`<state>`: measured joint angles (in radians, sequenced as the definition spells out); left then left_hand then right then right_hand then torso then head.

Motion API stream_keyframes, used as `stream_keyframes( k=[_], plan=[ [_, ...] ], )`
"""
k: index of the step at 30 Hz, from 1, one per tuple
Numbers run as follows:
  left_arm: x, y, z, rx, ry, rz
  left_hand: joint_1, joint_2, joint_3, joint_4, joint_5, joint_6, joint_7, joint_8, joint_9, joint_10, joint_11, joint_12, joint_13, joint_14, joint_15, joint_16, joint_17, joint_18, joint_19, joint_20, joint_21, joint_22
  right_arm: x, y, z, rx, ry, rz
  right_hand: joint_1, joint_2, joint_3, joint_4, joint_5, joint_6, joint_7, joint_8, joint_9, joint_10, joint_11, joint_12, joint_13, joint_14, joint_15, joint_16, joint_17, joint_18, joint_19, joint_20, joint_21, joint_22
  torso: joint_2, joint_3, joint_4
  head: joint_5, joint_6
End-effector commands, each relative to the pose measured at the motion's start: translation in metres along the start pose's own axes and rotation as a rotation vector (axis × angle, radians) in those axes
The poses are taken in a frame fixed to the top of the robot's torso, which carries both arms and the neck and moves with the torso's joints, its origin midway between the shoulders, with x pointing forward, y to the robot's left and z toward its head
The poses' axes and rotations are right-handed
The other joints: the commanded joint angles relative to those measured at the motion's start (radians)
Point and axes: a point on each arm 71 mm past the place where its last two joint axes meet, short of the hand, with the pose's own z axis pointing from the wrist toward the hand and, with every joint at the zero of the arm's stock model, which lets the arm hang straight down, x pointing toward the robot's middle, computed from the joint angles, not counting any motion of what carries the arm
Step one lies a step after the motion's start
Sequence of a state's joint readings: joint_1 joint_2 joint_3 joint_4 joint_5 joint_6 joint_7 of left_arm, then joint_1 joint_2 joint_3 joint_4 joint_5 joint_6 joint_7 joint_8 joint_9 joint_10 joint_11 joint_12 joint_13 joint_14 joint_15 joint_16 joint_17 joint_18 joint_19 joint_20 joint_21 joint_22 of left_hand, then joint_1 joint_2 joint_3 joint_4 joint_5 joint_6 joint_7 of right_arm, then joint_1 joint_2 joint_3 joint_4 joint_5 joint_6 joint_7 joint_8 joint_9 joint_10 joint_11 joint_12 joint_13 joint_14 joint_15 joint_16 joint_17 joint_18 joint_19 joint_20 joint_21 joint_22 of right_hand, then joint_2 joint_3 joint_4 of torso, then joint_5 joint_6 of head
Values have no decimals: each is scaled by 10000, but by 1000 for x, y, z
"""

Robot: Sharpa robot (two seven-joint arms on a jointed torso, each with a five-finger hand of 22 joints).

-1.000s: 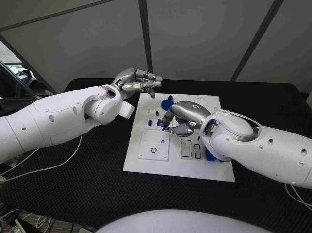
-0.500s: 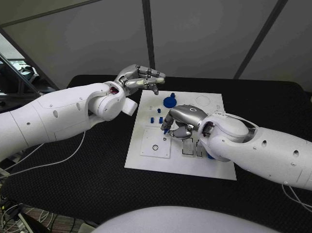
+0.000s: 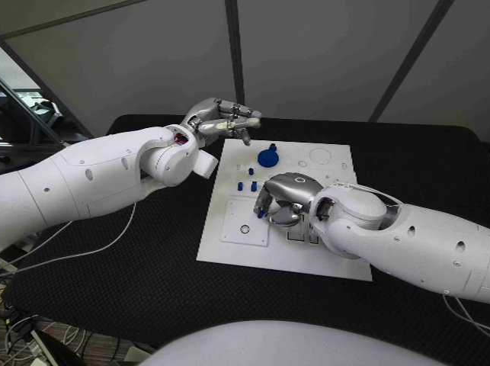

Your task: Assemble the parts on the task board

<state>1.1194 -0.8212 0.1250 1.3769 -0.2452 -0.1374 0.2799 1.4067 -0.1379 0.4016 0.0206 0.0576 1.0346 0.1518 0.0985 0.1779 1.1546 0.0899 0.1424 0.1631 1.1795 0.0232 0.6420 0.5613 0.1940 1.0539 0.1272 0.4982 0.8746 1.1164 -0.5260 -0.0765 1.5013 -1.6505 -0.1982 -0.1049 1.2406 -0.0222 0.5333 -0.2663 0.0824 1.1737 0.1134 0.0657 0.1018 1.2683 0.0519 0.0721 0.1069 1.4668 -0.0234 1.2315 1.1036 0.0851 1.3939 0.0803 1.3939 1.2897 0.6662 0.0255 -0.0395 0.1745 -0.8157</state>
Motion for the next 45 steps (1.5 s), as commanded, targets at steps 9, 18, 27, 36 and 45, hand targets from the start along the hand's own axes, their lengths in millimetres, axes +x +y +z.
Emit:
stream_keyframes(
  k=[9,18,27,36,45],
  plan=[
    [1,-3,1,254,20,-127,-67,12,-55,-14,-45,10,46,-63,11,-6,65,-20,8,-61,0,-43,-13,-136,-70,-9,-57,-14,5,-1,0,78,302,-245,-139,17,42,29,35,76,27,49,11,37,14,-70,8,255,-59,43,-1,-210,71,9,48,18,1,1,2,14,-2],
    [1,-3,1,254,46,-136,-66,12,-62,-17,-49,5,44,-68,13,-12,64,-23,15,-61,0,-54,-17,-134,-69,-6,-76,-27,5,1,2,71,154,-312,-144,17,44,33,35,78,27,49,11,37,15,-71,7,255,-58,43,-2,-209,67,9,45,13,4,2,-1,39,-41],
    [2,-3,1,228,105,-155,-66,12,-63,-18,-49,3,43,-70,13,-15,64,-24,16,-62,0,-58,-19,-134,-69,-5,-82,-31,6,2,4,180,139,-415,-184,5,47,61,30,85,25,45,15,35,16,-76,2,251,-55,37,-21,-209,66,12,47,15,3,-4,6,44,-70],
    [3,-2,2,188,183,-177,-64,11,-66,-21,-52,0,42,-73,13,-20,65,-26,18,-65,1,-64,-21,-134,-70,-4,-91,-37,8,1,6,331,506,-563,-307,-123,47,109,-41,24,31,-4,6,-56,35,-110,-37,229,-39,4,-101,-192,14,24,8,-47,-2,0,6,50,-84],
    [2,-2,1,148,216,-185,-64,9,-70,-22,-56,-3,42,-76,14,-25,66,-29,20,-69,2,-70,-23,-133,-71,-3,-99,-42,5,1,5,289,24,-532,-570,-677,160,79,-128,-301,203,-30,-84,-1327,343,-127,-330,17,226,-519,-872,-58,-414,236,-396,-658,-1,5,-2,58,-98]
  ],
)
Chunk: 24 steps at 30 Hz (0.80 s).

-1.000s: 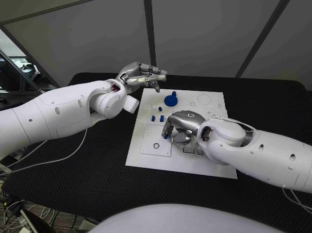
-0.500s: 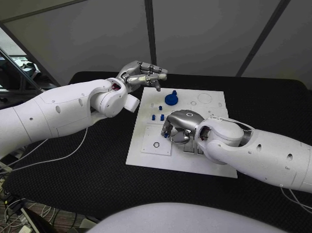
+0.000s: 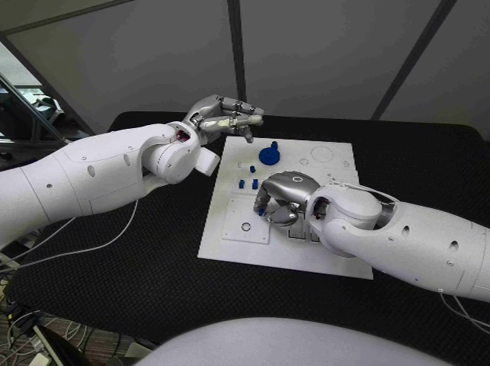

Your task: Assemble the parts on the task board

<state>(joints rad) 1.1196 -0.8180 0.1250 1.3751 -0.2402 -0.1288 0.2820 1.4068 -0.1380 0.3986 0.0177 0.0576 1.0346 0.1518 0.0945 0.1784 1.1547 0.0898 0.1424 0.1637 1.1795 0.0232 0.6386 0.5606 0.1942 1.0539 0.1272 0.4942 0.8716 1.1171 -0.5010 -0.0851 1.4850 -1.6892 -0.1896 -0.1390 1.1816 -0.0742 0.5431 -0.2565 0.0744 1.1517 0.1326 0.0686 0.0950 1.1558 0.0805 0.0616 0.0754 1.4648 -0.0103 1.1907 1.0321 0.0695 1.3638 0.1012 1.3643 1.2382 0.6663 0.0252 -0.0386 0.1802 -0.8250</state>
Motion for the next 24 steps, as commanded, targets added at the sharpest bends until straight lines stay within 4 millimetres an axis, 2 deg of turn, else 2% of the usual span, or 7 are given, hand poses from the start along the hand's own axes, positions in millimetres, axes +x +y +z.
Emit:
stream_keyframes(
  k=[1,8,14,20,24],
  plan=[
    [1,-2,0,124,139,-106,-65,9,-41,8,-56,-3,42,-36,9,-25,66,-29,14,-69,2,-36,-16,-135,-71,-3,-60,-13,1,-2,-1,98,-180,-108,15,-202,62,-29,-57,-105,24,-60,-24,-280,76,-20,-26,20,108,-158,-223,111,-152,47,-140,-200,-2,8,-11,0,-5],
    [2,-2,1,72,159,-115,-65,10,-42,8,-57,-4,42,-37,9,-28,67,-30,15,-70,3,-39,-16,-135,-71,-2,-64,-15,-3,-1,-1,-13,-706,-35,29,-321,69,-63,-73,-256,67,-80,-70,-444,116,3,-26,-15,141,-262,-382,144,-235,101,-231,-322,-1,4,0,-12,-4],
    [2,-1,1,40,162,-117,-67,10,-47,8,-61,-6,43,-40,10,-34,68,-33,17,-73,4,-45,-19,-135,-71,0,-74,-22,-9,-2,-4,-1,-1520,84,58,-395,70,-90,-54,-362,69,-75,-103,-534,134,8,-17,-110,160,-513,-722,215,-437,126,-438,-626,-7,1,-17,-10,-3],
    [1,-1,1,22,178,-121,-57,15,-46,1,-61,-9,44,-43,11,-41,69,-36,20,-76,4,-53,-21,-134,-71,0,-85,-29,-15,-3,-15,-245,-2312,344,62,-454,70,-91,14,-388,59,-58,-116,-449,117,62,21,-102,151,-526,-752,198,-378,131,-392,-541,-16,8,-15,-8,0],
    [0,-1,1,0,163,-113,-56,16,-46,1,-61,-9,45,-43,11,-41,69,-37,21,-77,4,-54,-21,-134,-71,0,-86,-30,-18,-6,-26,-435,-2578,549,113,-469,104,-116,29,-407,20,-56,-125,-388,103,81,42,-99,138,-546,-789,190,-346,125,-368,-500,-14,-1,-17,-1,20]
  ],
)
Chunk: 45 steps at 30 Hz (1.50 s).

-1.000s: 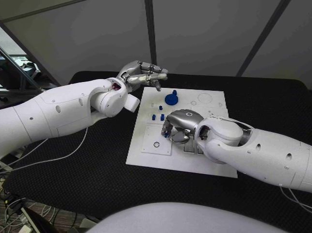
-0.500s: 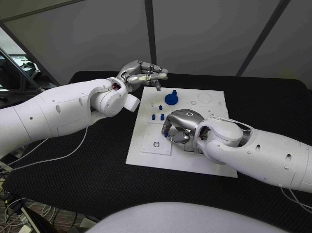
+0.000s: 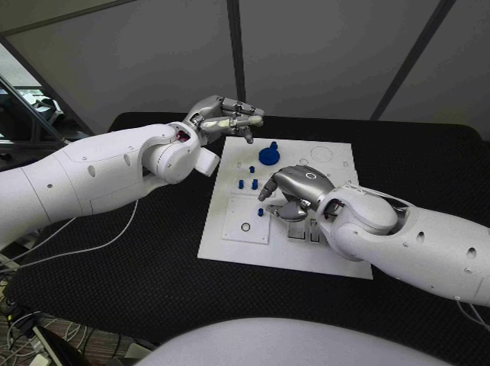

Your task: Assemble the parts on the task board

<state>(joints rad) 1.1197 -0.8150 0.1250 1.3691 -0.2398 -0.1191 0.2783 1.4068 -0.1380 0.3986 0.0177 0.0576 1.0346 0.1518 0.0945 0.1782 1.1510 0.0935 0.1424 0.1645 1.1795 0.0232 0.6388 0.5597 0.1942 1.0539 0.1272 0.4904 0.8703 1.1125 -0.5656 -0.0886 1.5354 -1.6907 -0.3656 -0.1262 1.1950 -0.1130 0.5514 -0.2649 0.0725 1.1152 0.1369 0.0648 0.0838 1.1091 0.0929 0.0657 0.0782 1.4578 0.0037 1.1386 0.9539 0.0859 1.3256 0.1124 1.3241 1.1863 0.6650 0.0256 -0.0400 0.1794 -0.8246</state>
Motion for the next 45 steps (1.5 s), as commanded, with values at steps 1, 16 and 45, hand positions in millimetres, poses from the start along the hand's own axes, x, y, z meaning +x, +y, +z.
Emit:
stream_keyframes(
  k=[1,16,45],
  plan=[
    [0,-1,0,41,94,-86,-56,16,-46,1,-61,-9,44,-43,13,-4,32,-37,13,-77,4,-56,-12,-134,-71,0,-48,-18,-10,2,-9,-470,-954,386,-20,-85,27,-30,48,-50,-29,-17,-16,106,-25,47,21,-24,-5,-18,-1,24,47,11,43,34,-3,-8,-1,-12,34],
    [-4,-1,-1,16,69,-71,-37,21,-44,-12,-61,-7,46,-44,16,-8,32,-38,17,-80,3,-65,-15,-132,-70,0,-60,-25,-58,-60,-48,1513,-634,264,72,-466,-207,-40,-75,-283,-199,-25,-87,-201,42,-40,-18,-31,46,-170,-277,67,-79,36,-132,-197,20,0,-79,-426,350],
    [-1,0,0,2,167,-105,-30,23,-46,-18,-61,-6,47,-45,18,-8,32,-38,21,-80,3,-70,-16,-131,-68,1,-68,-31,-51,-86,-34,2403,947,-538,584,-118,-514,398,-138,-846,-390,-17,-183,-166,79,180,-47,102,105,115,-177,108,-144,122,-324,-406,12,-12,-60,-485,339]
  ],
)
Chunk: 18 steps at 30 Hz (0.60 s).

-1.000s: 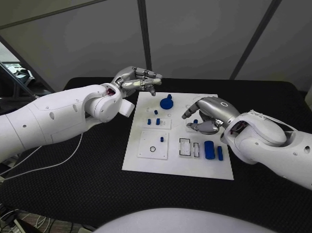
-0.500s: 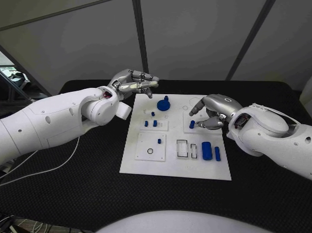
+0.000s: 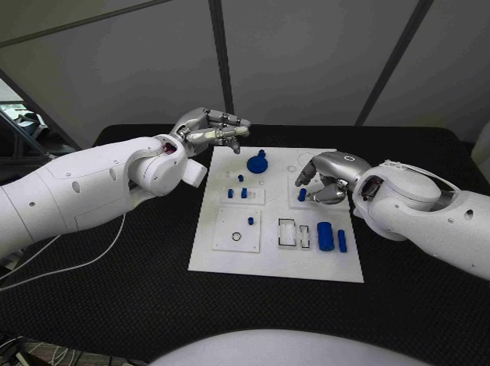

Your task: Assemble the parts on the task board

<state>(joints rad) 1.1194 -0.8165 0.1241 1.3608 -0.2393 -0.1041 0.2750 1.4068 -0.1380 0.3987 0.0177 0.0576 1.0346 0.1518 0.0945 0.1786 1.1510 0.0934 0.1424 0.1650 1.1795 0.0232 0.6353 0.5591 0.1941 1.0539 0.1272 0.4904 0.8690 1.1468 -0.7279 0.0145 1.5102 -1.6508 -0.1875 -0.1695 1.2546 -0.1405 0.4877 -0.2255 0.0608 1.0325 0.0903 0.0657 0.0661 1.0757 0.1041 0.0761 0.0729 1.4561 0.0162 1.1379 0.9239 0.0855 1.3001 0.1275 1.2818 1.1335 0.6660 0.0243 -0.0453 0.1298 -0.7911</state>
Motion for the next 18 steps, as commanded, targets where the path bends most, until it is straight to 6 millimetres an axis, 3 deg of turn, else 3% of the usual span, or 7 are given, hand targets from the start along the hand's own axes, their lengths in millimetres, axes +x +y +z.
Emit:
stream_keyframes(
  k=[1,8,18],
  plan=[
    [1,-1,1,66,107,-88,-30,23,-47,-18,-62,-6,47,-45,13,-9,33,-38,16,-80,3,-35,-10,-131,-68,1,-69,-17,2,0,2,-9,326,-166,-41,193,207,15,-18,-11,95,-23,-4,307,-63,102,8,146,-40,210,216,92,176,-46,168,219,4,0,-6,11,3],
    [1,-1,1,68,113,-91,-22,39,-47,-22,-61,1,48,-44,17,-6,33,-36,24,-76,3,-42,-12,-130,-61,2,-82,-27,6,-1,6,101,843,-254,-153,365,717,69,5,206,322,24,24,927,-254,124,-5,225,-185,541,552,14,412,-180,443,599,5,4,-12,-8,-48],
    [1,-1,1,72,110,-92,-22,39,-47,-22,-61,1,48,-44,17,-6,33,-36,24,-76,3,-42,-12,-130,-61,2,-82,-27,8,1,9,83,1008,-278,-242,371,911,113,6,425,435,64,46,1112,-278,44,-30,229,-212,642,632,-16,485,-224,540,733,-3,3,-8,-7,-73]
  ],
)
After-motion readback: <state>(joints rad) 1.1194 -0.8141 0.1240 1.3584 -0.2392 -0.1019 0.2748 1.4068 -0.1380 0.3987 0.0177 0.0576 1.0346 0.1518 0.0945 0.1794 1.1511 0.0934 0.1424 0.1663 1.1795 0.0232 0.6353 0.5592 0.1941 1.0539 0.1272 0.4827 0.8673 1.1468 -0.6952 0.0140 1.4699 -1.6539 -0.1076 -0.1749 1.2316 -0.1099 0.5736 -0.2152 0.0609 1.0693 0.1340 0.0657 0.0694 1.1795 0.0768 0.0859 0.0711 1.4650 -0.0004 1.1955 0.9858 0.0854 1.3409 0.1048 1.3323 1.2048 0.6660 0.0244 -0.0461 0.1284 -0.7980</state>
